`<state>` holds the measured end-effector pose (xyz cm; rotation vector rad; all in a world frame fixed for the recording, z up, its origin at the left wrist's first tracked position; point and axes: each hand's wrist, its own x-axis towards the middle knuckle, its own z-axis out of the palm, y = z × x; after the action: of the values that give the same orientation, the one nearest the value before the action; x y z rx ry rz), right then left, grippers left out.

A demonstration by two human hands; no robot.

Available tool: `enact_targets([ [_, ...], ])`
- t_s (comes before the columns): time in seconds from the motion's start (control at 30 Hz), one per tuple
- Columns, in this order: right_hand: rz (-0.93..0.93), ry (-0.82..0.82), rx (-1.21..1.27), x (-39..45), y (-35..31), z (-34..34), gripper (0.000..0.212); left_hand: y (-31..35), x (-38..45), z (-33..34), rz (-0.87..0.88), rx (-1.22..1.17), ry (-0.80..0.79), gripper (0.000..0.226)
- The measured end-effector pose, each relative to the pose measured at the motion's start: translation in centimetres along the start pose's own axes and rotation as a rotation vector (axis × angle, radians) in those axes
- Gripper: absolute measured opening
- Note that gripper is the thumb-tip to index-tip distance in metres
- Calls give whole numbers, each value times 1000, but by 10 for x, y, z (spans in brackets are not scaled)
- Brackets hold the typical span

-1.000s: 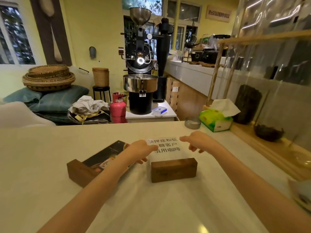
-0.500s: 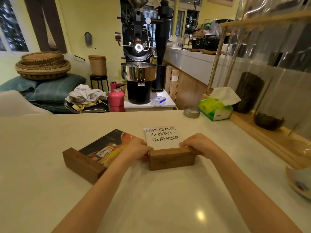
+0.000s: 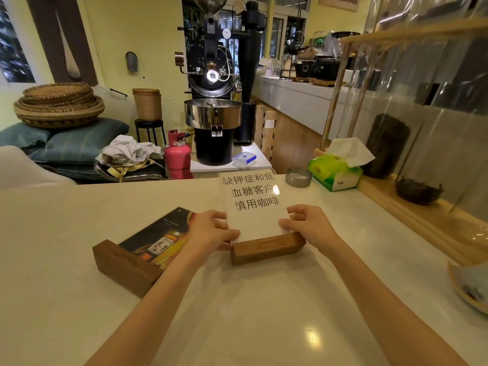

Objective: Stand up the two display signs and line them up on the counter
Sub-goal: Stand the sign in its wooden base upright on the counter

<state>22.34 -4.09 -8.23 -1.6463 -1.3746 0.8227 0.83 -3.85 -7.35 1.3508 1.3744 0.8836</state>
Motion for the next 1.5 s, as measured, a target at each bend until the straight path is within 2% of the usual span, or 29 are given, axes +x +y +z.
enact_targets([
  [0.1,-53,16,42,-1,-1,-1,35,3,0,-3,44,-18,17,47],
  [0.37,-159,7,115,-4,-3,-4,31,7,-2,-2,230,131,87,36],
  [0.53,-181,-22,156,-3,-2,-10,32,6,-5,-3,328,246,73,34],
  [0.77,-169,-100,126,-2,0,-22,27,7,-6,-2,372,357,19,29],
  [1.07,-145,-152,84,-2,1,-30,45,9,-12,-2,408,395,-48,25],
  [1.2,-143,-177,75,-5,0,-32,43,10,-14,-2,397,402,-61,24],
  [1.3,-76,-164,-47,-7,-5,-34,43,12,-13,-2,381,419,-99,29],
  [1.43,46,-77,-485,-12,-19,-39,41,19,-13,-13,324,398,-183,34],
  [1.5,45,-148,-525,-19,-30,-37,34,24,-13,-24,289,366,-198,33],
])
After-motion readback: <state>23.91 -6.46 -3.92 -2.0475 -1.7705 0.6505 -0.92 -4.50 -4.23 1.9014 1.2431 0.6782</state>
